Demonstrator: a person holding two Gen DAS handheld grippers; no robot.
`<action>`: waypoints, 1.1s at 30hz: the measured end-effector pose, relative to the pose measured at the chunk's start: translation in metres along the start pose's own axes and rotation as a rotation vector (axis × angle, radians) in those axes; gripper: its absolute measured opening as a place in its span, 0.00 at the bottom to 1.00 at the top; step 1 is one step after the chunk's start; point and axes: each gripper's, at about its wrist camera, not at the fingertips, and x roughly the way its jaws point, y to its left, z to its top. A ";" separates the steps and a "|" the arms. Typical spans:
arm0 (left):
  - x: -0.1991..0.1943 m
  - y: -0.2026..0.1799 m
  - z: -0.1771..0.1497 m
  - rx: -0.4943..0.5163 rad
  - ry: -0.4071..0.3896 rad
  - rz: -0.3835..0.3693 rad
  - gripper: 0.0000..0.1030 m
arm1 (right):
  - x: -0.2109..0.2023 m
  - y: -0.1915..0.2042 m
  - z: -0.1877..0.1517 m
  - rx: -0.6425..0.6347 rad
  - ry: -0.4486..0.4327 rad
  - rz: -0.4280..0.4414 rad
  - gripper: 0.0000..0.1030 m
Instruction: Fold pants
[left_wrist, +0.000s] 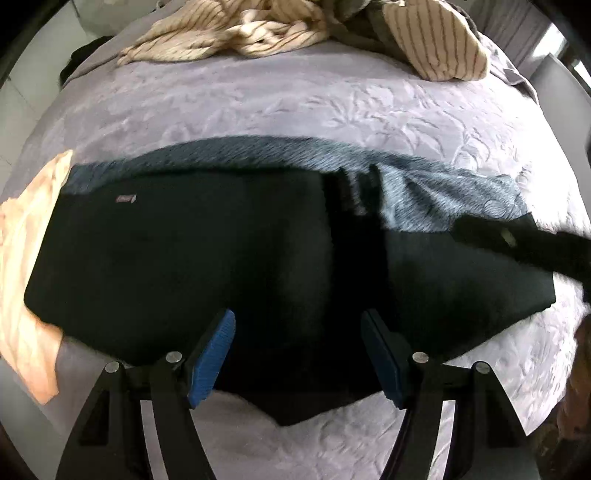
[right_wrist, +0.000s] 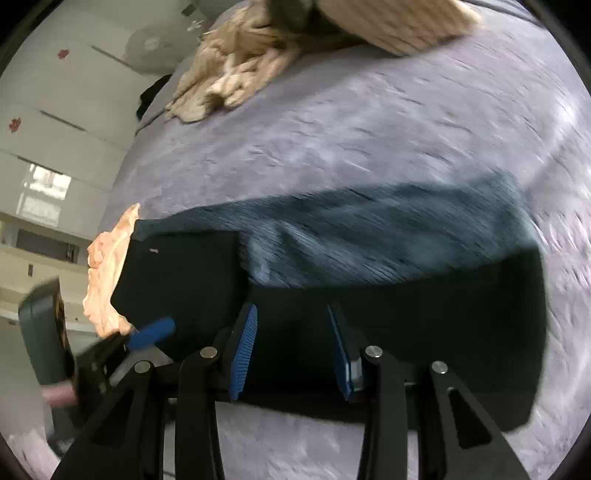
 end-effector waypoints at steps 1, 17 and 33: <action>-0.001 0.002 -0.002 -0.004 -0.001 0.005 0.69 | 0.007 0.006 0.004 -0.006 0.001 -0.015 0.41; -0.019 0.046 -0.016 -0.015 -0.016 0.012 0.69 | 0.034 0.062 -0.032 -0.045 0.129 -0.038 0.51; -0.034 0.061 -0.043 0.047 0.007 -0.015 0.87 | 0.002 0.079 -0.079 0.027 0.126 -0.164 0.68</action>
